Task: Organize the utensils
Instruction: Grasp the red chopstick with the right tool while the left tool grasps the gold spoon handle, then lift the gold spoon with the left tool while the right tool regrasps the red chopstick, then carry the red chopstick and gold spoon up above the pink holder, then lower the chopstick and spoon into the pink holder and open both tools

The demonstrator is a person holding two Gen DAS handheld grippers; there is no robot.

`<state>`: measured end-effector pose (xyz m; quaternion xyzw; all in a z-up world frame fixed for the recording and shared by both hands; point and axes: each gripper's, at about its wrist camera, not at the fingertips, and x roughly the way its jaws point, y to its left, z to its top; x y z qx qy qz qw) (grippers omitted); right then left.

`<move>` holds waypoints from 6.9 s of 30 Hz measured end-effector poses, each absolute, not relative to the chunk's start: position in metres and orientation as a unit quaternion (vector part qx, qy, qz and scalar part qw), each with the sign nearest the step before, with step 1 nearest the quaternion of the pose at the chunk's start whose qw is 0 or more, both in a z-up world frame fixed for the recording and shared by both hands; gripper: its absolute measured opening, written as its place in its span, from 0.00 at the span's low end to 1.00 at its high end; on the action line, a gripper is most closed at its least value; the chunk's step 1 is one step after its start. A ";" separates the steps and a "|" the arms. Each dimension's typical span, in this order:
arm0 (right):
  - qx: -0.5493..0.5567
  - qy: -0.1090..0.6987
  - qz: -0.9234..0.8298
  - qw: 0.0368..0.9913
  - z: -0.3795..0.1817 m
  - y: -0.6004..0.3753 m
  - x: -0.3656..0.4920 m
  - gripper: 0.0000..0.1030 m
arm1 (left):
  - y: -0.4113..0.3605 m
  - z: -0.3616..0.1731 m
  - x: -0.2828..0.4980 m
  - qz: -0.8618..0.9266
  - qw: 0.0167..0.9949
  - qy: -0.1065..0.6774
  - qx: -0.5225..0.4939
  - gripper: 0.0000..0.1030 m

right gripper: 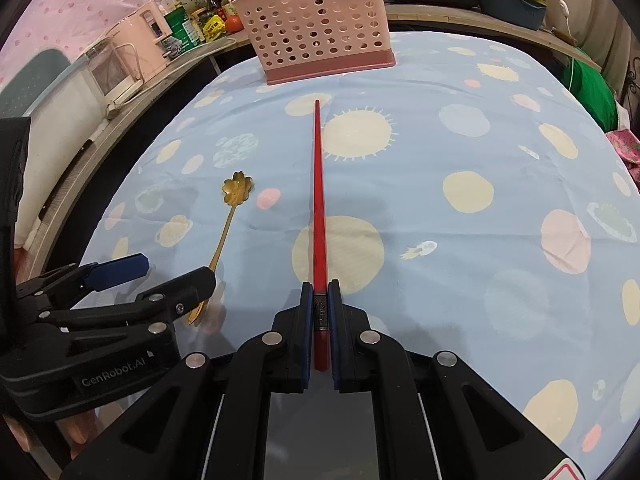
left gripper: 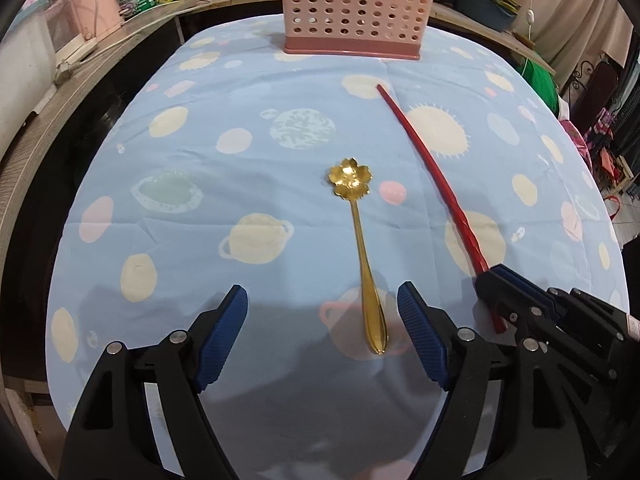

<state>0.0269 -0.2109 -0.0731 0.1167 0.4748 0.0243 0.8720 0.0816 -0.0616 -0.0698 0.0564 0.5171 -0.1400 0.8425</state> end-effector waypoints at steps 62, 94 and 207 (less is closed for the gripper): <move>0.136 0.428 0.014 0.893 -0.036 -0.221 0.022 0.12 | -0.049 -0.071 0.074 -0.188 0.824 0.535 0.005 0.26; 0.129 0.412 0.025 0.902 -0.022 -0.223 0.023 0.08 | -0.037 -0.008 0.084 -0.207 0.852 0.481 -0.014 0.01; 0.101 0.258 -0.005 0.961 0.147 -0.272 0.254 0.37 | -0.103 0.121 0.314 -0.126 0.927 0.353 0.019 0.39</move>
